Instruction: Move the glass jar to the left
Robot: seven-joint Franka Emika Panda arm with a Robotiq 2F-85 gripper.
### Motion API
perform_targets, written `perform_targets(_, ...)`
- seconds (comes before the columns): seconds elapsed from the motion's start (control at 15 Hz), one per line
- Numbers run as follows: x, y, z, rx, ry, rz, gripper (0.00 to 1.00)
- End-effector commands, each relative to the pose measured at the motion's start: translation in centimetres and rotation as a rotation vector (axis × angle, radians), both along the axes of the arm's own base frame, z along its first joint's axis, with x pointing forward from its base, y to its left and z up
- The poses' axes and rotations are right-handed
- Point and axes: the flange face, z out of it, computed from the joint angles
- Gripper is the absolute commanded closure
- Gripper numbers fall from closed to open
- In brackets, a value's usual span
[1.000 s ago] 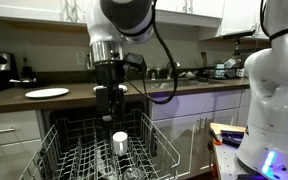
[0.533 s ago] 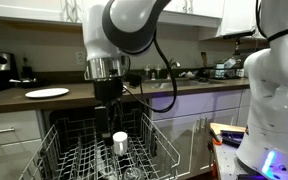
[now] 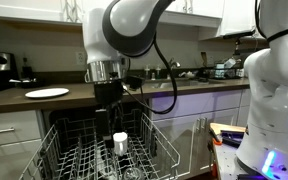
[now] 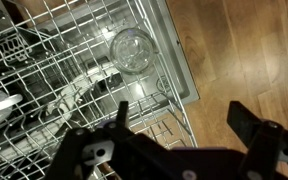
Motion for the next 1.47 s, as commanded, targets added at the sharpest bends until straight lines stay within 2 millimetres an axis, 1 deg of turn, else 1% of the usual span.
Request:
perform_targets(0.0, 0.0, 0.0, -2.4, -0.012, 0.006, 0.005, 0.0)
perform_targets(0.33, -0.3, -0.3, -6.3, -0.009, 0.008, -0.005, 0.0)
perform_targets(0.6, -1.3, -0.5, -9.3, -0.038, -0.012, 0.019, 0.0)
perform_targets(0.8, -2.2, -0.5, -11.1, -0.067, -0.03, 0.038, 0.0)
perform_targets(0.93, -2.7, -0.4, -12.0, -0.101, -0.053, 0.042, 0.0)
perform_targets(1.33, -4.6, 1.2, -13.8, -0.197, -0.117, 0.028, 0.0)
perform_targets(1.4, -4.1, 1.0, -13.2, -0.181, -0.089, 0.045, 0.0)
